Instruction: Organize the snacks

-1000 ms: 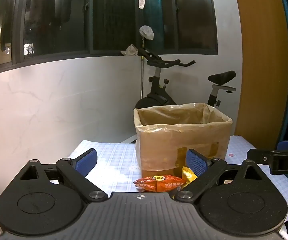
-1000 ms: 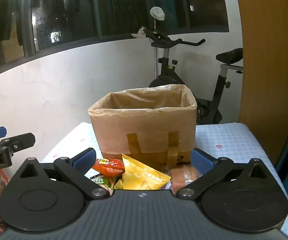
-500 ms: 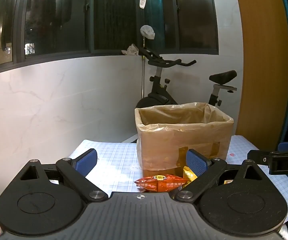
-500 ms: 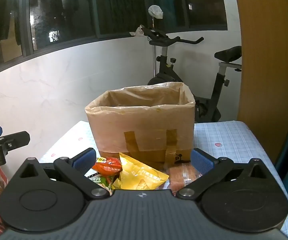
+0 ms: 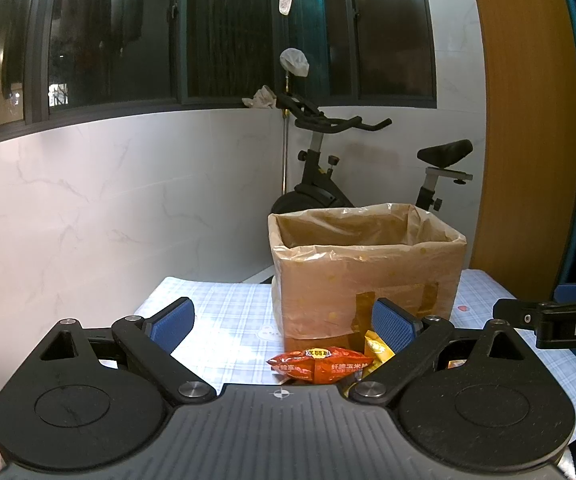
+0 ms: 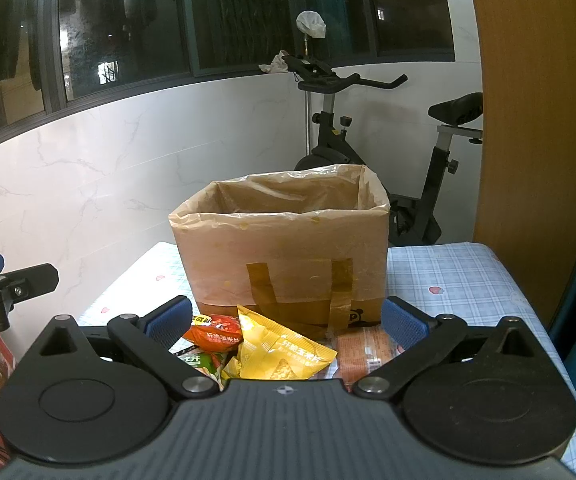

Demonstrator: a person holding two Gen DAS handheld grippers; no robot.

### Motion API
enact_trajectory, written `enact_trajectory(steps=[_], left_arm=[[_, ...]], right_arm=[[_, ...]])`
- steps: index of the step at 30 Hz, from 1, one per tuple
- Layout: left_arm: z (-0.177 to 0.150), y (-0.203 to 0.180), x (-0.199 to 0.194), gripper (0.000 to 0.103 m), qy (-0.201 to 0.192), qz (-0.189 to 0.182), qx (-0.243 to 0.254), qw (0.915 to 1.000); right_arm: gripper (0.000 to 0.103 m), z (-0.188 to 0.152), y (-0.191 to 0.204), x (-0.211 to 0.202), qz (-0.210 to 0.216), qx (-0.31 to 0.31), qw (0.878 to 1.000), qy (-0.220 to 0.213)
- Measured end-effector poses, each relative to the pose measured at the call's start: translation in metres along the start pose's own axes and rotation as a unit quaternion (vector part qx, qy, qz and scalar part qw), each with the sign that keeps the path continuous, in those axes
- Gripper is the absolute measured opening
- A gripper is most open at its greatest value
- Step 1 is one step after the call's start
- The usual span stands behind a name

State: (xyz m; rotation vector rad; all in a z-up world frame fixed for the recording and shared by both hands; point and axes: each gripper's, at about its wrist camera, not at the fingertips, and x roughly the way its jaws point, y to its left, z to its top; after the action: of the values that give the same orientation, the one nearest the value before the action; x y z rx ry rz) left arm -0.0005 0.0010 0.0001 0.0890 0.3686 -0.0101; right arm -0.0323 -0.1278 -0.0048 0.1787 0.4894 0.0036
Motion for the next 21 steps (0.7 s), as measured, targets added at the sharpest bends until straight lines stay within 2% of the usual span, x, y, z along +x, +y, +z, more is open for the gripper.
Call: enact_trajectory(steps=[21], left_arm=[[-0.0008,-0.0023,0.0006,0.097,0.001,0.000,0.000,1.0000]], right_arm=[[0.103,-0.0004,0.0009,0.0001,-0.001,-0.001,1.000,0.000]])
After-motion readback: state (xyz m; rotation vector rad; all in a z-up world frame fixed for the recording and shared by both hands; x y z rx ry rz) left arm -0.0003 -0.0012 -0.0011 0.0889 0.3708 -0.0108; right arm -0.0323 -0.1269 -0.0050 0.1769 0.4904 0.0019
